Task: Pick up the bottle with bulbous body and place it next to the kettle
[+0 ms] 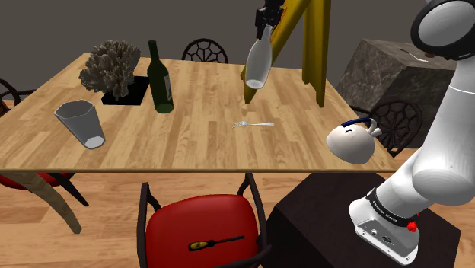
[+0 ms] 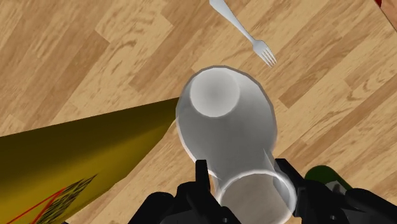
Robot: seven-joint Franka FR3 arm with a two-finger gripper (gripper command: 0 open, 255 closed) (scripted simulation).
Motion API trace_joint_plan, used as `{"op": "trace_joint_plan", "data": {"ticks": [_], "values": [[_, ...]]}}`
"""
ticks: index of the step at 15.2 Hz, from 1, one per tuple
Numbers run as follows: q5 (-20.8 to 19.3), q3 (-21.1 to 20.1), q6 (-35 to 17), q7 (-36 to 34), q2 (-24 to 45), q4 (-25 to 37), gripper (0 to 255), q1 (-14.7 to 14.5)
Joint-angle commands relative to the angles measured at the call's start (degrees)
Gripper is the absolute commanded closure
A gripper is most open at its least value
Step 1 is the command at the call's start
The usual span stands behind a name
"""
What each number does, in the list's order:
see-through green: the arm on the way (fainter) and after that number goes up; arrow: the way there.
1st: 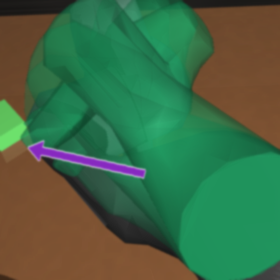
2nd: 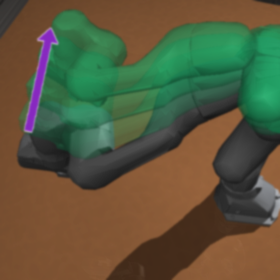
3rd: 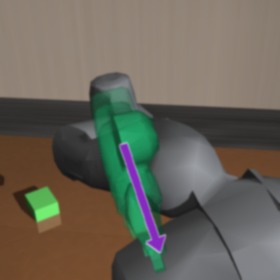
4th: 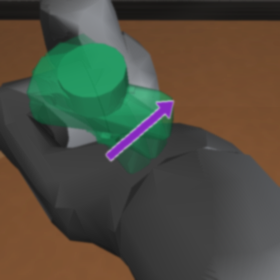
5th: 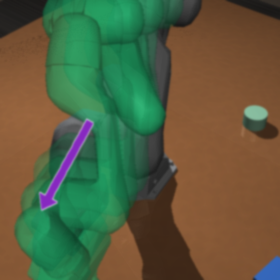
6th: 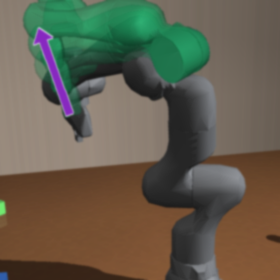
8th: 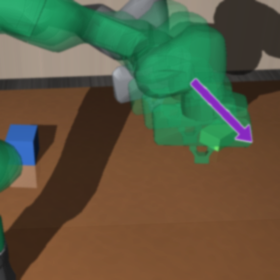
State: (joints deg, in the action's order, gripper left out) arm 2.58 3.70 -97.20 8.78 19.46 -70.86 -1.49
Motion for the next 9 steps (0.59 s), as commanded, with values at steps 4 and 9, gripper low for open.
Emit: {"op": "trace_joint_plan", "data": {"ticks": [4, 9], "values": [[0.1, 0.0, 5.1, 0.0, 1.7, 6.9, 255, 0.2], [0.3, 0.0, 10.8, -0.1, 4.6, 15.4, 255, 0.5]]}}
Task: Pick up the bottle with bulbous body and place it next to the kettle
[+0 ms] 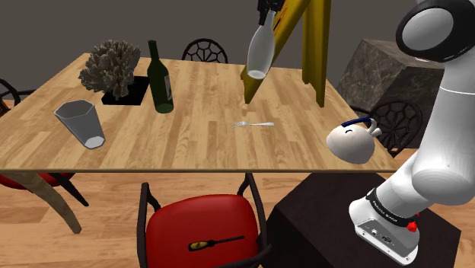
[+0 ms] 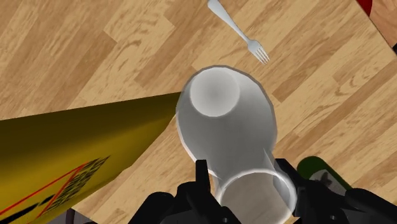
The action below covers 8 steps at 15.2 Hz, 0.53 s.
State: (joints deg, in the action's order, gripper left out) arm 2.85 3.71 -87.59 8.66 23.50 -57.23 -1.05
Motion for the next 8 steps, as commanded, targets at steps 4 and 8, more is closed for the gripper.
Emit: {"op": "trace_joint_plan", "data": {"ticks": [4, 8], "values": [[0.3, 0.0, 6.9, -0.1, 4.5, 11.5, 255, 0.5], [-0.1, 0.1, 4.5, 0.0, -3.0, 1.5, 255, -0.1]]}}
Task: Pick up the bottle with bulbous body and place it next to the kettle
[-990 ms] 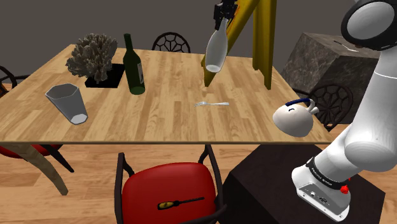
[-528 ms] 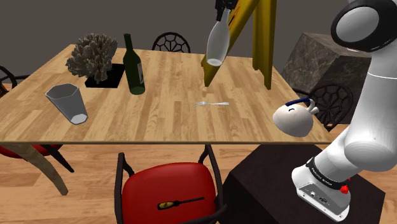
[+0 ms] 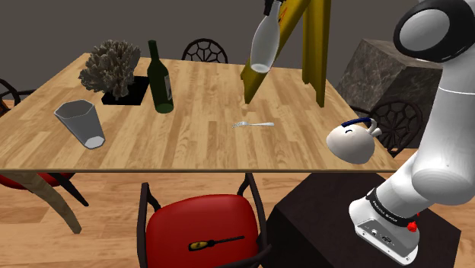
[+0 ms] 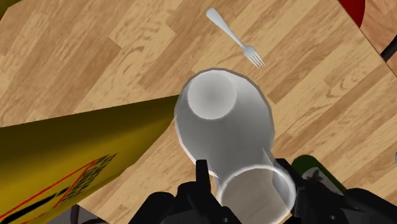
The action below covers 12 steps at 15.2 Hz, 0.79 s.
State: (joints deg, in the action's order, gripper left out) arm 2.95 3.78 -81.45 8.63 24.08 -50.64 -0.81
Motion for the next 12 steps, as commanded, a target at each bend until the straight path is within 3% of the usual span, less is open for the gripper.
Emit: {"op": "trace_joint_plan", "data": {"ticks": [1, 6, 12], "values": [[-0.4, 0.1, -3.1, 0.0, -7.2, -10.2, 255, -0.5], [-1.5, 0.1, -6.6, -0.2, -21.6, -27.9, 255, -1.2], [-2.4, -0.2, -6.6, -0.6, -35.5, -41.9, 255, -1.3]]}}
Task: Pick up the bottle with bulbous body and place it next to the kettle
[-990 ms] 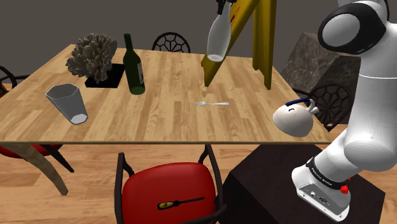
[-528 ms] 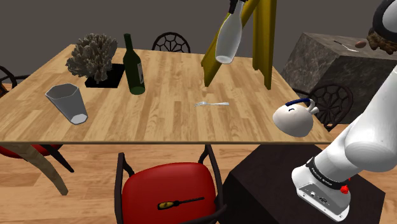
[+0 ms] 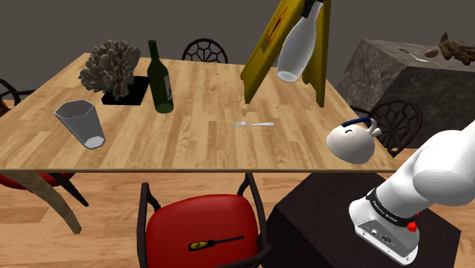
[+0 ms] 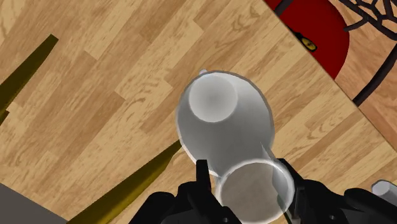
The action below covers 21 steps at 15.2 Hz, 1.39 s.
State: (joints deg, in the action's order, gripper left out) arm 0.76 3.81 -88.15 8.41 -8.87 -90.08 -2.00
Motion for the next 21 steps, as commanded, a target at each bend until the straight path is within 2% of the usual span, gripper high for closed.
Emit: {"op": "trace_joint_plan", "data": {"ticks": [1, 9, 18, 21], "values": [[-0.3, -0.3, 0.4, -0.4, -4.7, -4.3, 255, -0.1], [-1.0, -0.8, 5.2, -0.8, -20.8, -15.6, 255, 0.1], [-1.5, -1.3, 15.5, -1.0, -37.7, -22.2, 255, 0.6], [-1.5, -1.3, 13.5, -1.0, -39.3, -25.7, 255, 0.7]]}}
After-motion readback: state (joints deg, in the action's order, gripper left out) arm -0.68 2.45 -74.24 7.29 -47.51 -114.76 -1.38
